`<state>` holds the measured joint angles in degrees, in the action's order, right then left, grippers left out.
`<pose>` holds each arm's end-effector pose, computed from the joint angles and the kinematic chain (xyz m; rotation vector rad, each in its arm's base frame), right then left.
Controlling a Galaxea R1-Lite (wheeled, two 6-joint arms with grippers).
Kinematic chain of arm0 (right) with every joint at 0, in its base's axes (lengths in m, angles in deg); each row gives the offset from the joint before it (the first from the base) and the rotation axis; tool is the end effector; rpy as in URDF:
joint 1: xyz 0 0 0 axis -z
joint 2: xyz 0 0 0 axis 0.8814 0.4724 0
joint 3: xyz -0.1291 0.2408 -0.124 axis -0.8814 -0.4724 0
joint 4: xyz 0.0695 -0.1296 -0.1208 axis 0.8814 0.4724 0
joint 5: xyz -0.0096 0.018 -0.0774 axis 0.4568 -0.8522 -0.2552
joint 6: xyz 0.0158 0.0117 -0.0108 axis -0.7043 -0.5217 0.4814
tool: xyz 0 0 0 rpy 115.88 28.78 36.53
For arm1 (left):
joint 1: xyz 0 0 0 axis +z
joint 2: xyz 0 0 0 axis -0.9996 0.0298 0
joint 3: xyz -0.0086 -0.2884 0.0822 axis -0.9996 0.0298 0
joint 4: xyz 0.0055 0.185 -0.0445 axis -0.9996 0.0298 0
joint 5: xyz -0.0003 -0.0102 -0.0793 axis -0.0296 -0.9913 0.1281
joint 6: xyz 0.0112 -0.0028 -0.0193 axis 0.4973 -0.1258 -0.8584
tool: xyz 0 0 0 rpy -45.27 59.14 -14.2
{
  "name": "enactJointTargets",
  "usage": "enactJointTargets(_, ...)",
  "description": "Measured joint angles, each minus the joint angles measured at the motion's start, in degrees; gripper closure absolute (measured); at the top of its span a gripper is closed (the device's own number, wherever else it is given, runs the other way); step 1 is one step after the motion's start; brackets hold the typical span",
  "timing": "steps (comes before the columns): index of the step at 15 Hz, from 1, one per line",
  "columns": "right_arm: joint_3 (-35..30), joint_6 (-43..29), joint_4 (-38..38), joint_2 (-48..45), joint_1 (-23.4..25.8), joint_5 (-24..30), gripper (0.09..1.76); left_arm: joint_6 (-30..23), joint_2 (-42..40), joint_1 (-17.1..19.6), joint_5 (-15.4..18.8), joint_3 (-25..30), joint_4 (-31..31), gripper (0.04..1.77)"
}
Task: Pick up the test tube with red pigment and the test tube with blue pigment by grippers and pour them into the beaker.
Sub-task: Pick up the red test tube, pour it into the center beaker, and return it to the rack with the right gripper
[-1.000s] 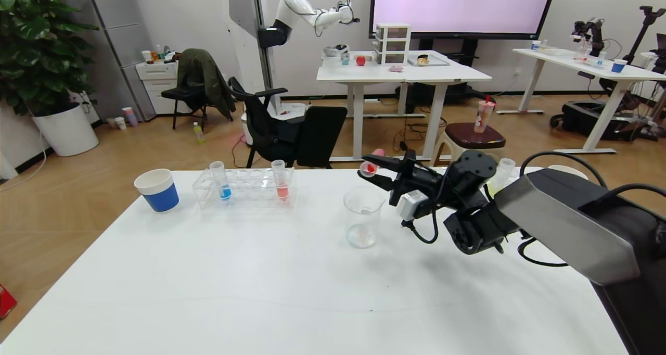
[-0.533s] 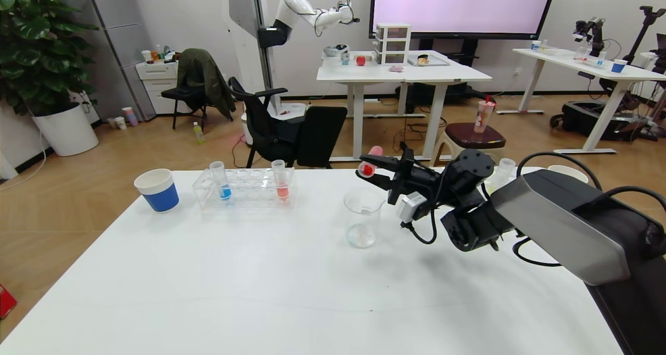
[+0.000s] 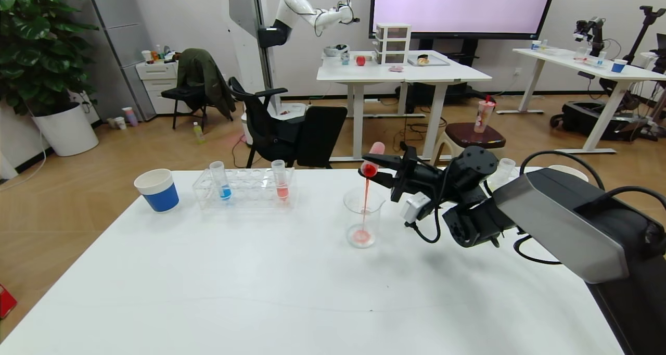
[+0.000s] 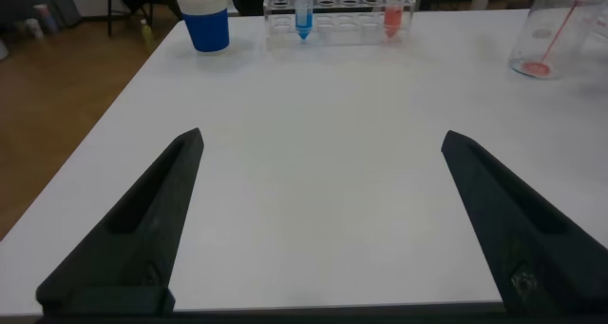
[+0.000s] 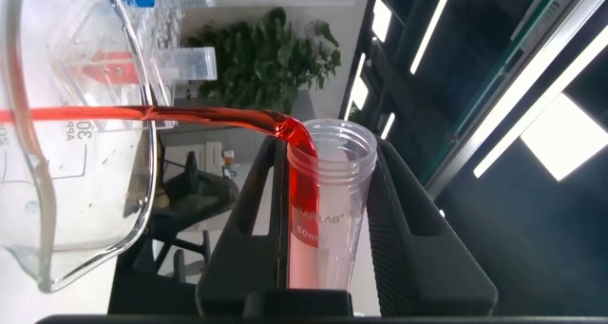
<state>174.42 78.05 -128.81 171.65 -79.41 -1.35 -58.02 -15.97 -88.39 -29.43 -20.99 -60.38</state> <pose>0.4583 0.1655 0.0902 -1.1687 -1.2132 0.8692 -0.0229 -0.0002 0.0754 0.0206 0.0003 -0.0126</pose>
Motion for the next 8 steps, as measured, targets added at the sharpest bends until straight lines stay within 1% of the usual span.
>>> enactJointTargets(8,3.58,2.38,-0.05,1.41,0.38,2.18,1.35,0.0,0.0,0.0,0.0,0.0,0.0,0.06)
